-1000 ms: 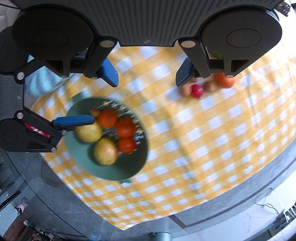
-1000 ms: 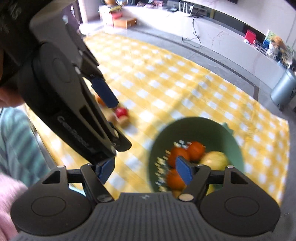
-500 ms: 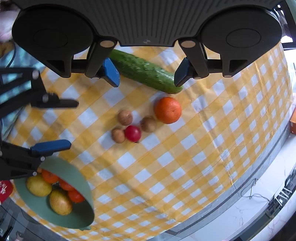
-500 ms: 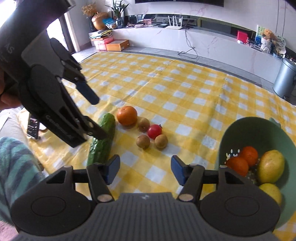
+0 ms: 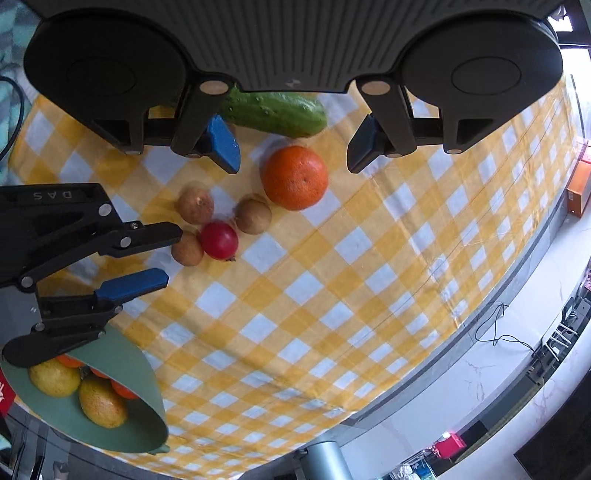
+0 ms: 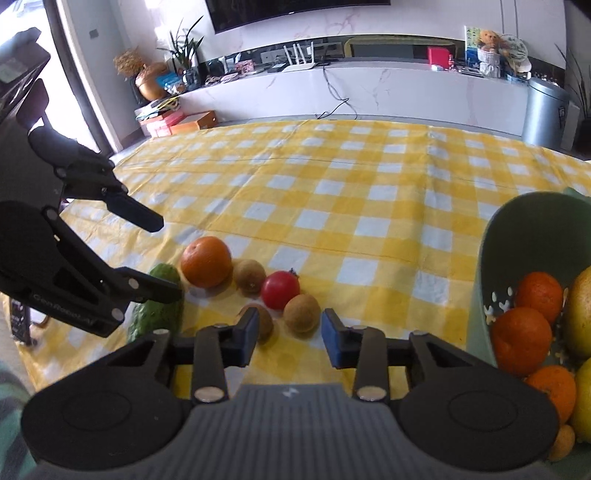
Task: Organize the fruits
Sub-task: 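Grasp a second orange with the left gripper while the right grasps another kiwi, then carry the orange in the left gripper while the right carries the kiwi over the colander, then open the left gripper to drop the orange while the right releases the kiwi into the colander, then move both grippers back toward the cucumber, kiwi and tomato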
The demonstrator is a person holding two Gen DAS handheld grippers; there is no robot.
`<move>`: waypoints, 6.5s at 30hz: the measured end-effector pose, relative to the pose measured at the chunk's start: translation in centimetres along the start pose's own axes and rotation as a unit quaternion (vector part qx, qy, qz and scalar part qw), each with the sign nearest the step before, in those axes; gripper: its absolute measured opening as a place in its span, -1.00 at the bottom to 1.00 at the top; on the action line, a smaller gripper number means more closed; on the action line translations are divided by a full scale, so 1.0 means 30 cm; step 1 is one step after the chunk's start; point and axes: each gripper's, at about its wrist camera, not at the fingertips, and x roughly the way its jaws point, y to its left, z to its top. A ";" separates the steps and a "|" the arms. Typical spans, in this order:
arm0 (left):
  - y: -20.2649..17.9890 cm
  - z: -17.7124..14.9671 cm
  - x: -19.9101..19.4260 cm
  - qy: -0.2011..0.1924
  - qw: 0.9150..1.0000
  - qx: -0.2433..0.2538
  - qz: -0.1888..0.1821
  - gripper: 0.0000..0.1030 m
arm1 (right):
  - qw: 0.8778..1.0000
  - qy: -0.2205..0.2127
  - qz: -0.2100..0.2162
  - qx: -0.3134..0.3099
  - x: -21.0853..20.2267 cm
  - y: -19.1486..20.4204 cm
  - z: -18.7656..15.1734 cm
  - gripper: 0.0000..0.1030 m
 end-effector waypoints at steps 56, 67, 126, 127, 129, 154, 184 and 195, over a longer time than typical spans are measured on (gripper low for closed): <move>-0.201 0.189 -0.223 -0.021 0.998 -0.050 0.015 -0.02 | 0.998 -0.048 0.032 -0.009 -0.310 -0.046 -0.016 -0.56; -0.448 0.364 -0.273 -0.075 0.996 -0.048 -0.023 -0.02 | 0.997 -0.027 -0.033 -0.068 -0.530 -0.220 -0.019 -0.56; -0.559 0.447 0.009 -0.007 0.992 0.008 -0.122 0.37 | 0.947 0.112 -0.038 -0.298 -0.319 -0.446 0.029 -0.52; -0.561 0.447 0.004 -0.008 0.993 0.007 -0.121 0.40 | 0.947 0.112 -0.040 -0.298 -0.321 -0.446 0.030 -0.51; -0.561 0.447 -0.006 -0.009 0.993 0.007 -0.120 0.43 | 0.947 0.111 -0.041 -0.298 -0.326 -0.444 0.033 -0.50; -0.506 0.308 -0.287 -0.046 0.993 -0.055 -0.090 0.44 | 0.989 0.089 -0.102 -0.060 -0.466 -0.399 0.023 0.38; -0.054 -0.156 -0.265 0.014 0.959 -0.283 -0.001 0.45 | 0.996 -0.077 -0.041 0.023 -0.350 0.105 -0.135 0.32; 0.006 -0.232 -0.137 0.004 0.911 -0.412 -0.013 0.44 | 0.998 -0.057 -0.029 0.020 -0.207 0.097 -0.145 0.18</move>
